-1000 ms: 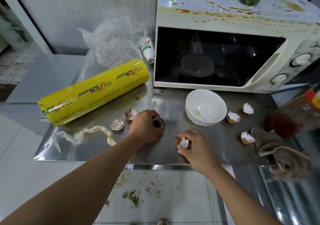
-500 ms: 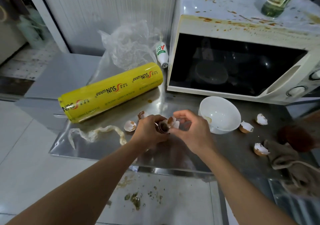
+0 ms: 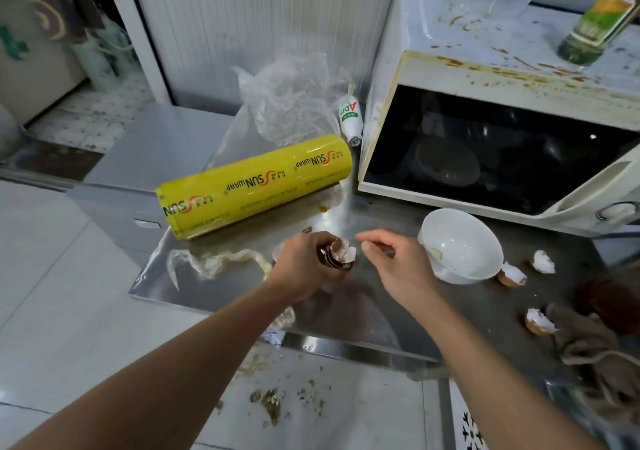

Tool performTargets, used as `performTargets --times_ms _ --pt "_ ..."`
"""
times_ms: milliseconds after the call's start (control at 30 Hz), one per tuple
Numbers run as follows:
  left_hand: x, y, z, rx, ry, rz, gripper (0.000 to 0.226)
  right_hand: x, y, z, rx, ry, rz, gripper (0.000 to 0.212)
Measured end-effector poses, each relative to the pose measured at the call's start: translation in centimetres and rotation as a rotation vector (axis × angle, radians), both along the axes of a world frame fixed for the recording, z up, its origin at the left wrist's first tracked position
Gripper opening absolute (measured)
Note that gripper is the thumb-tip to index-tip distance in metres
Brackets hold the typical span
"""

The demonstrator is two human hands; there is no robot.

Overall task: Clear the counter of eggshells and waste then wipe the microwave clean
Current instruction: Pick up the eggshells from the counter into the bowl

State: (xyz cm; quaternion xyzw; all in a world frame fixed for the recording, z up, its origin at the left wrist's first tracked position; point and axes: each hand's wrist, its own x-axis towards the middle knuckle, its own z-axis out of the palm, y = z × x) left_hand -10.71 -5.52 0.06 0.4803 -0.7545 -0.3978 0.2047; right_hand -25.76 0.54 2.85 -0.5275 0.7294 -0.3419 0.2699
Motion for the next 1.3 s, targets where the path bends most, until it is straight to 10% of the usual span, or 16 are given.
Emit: performTargets --times_ms 467,1300 --pt "0.9 -0.2 0.0 -0.045 0.044 -0.009 0.035 1.7 -3.1 -2.4 0.198 -0.036 -0.168 0.05" --pt "4.7 -5.2 0.0 -0.09 -0.033 0.198 0.038 0.9 -4.2 -3.0 0.098 -0.132 -0.153 0.014"
